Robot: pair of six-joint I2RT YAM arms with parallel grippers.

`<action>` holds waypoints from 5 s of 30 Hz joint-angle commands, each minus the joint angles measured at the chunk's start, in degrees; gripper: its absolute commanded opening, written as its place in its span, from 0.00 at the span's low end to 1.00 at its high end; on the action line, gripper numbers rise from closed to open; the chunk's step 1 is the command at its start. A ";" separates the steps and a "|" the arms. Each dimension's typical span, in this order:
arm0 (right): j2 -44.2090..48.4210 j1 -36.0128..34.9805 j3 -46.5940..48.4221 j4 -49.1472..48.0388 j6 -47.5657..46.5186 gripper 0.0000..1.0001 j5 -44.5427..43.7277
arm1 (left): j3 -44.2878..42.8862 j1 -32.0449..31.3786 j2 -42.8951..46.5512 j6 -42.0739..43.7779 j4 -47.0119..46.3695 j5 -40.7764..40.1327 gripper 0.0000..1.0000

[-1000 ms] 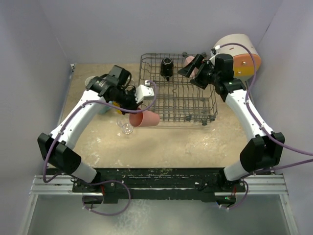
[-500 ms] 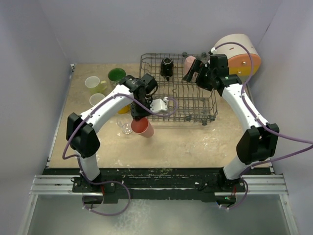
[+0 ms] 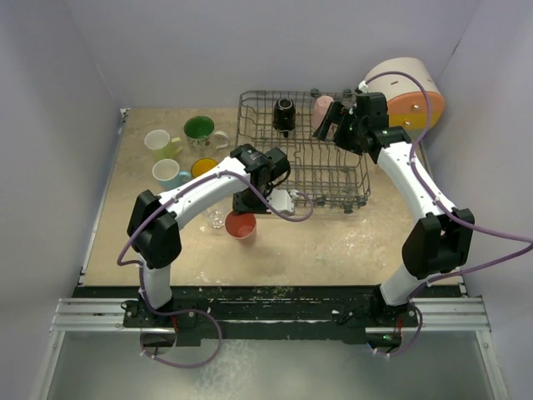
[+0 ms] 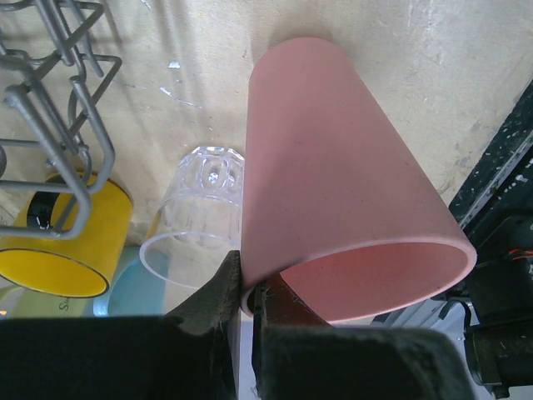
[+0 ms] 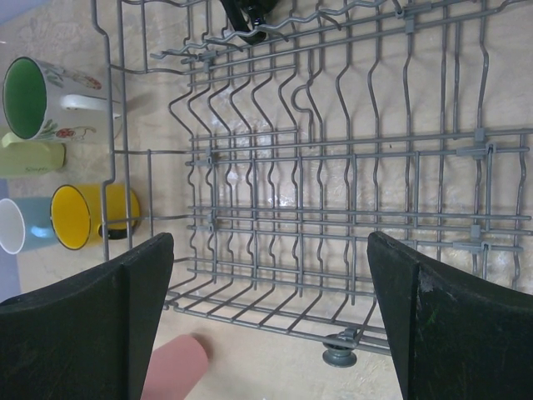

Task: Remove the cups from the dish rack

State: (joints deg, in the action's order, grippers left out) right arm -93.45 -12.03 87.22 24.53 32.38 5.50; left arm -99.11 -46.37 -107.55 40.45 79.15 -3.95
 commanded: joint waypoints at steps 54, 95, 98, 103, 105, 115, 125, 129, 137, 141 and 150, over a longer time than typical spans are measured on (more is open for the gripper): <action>-51.58 -9.21 51.48 -12.28 -17.69 0.82 -15.75 | -10.41 17.36 22.17 -15.12 -11.44 5.19 0.99; -56.84 -9.39 48.43 -21.67 -16.27 0.37 -13.10 | -16.75 17.26 19.93 -12.24 -7.20 8.18 0.99; -57.02 -9.33 49.85 -21.78 -15.50 0.23 -11.98 | -15.71 17.28 20.67 -12.18 -7.40 8.21 0.99; -55.29 -9.28 50.15 -23.47 -14.85 0.04 -11.52 | -13.36 17.28 22.19 -11.71 -7.98 8.04 0.99; -53.91 -9.31 50.07 -24.08 -14.57 0.00 -11.41 | -12.40 17.28 22.60 -11.71 -8.07 8.08 0.99; -42.95 -9.83 48.34 -26.73 -15.18 0.00 -11.28 | -11.22 17.28 23.65 -13.01 -7.84 10.27 0.99; -21.51 -11.00 29.98 -23.83 -10.31 0.00 -2.72 | -8.84 17.28 25.05 -15.89 -9.96 13.46 0.99; -10.20 -11.07 13.83 -26.69 -2.51 0.00 5.60 | 1.25 17.34 29.84 -17.46 -18.19 16.47 0.99; 8.52 -11.10 -13.48 -34.49 12.94 0.00 21.06 | 26.67 17.32 42.32 -14.23 -42.07 20.04 0.99; 15.32 -11.23 -22.34 -39.17 21.93 0.00 25.99 | 29.70 17.32 42.57 -12.85 -48.55 19.95 0.99; 23.90 -11.54 -41.56 -69.80 54.76 0.00 33.14 | 32.84 17.26 46.37 -7.73 -53.95 25.73 1.00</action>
State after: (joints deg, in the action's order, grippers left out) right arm -73.28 -23.27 47.11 -20.27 70.22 33.76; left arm -65.87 -29.28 -64.29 29.21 31.44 17.54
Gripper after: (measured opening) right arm 0.203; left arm 0.994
